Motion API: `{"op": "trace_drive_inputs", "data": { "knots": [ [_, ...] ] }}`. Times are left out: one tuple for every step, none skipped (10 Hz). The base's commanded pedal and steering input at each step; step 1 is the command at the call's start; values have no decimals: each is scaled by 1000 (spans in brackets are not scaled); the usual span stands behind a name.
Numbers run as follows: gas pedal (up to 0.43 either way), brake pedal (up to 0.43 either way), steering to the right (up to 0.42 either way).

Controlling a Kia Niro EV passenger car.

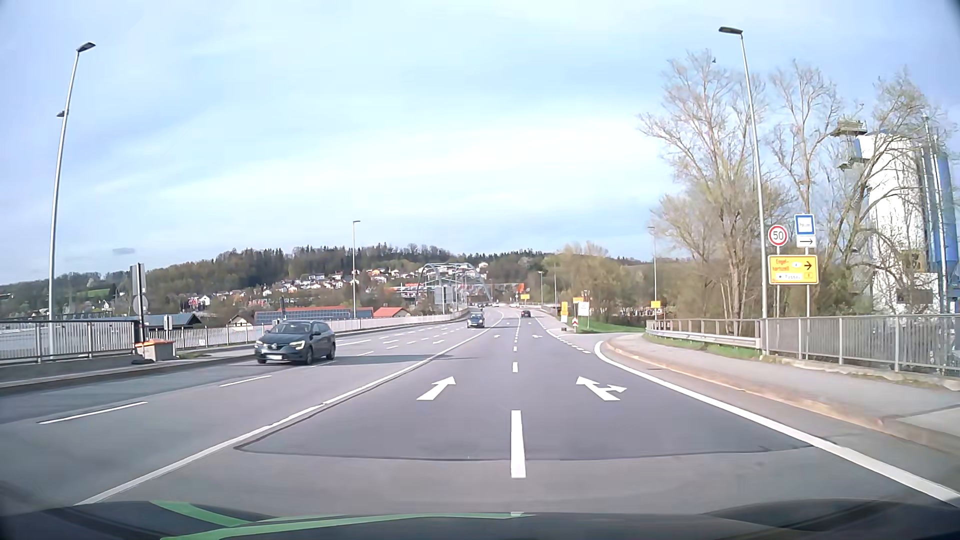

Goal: Follow the waypoints while adhering to traffic rules and regulations

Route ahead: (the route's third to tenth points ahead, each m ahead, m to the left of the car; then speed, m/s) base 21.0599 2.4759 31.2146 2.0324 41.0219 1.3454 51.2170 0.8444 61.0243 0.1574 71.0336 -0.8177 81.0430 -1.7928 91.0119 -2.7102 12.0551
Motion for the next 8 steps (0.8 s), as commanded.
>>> {"op": "trace_drive_inputs", "data": {
  "knots": [
    [67,0,5],
    [67,0,5],
    [67,0,5],
    [67,0,5],
    [67,0,5],
    [67,0,5],
    [67,0,5],
    [67,0,6]
  ]
}}
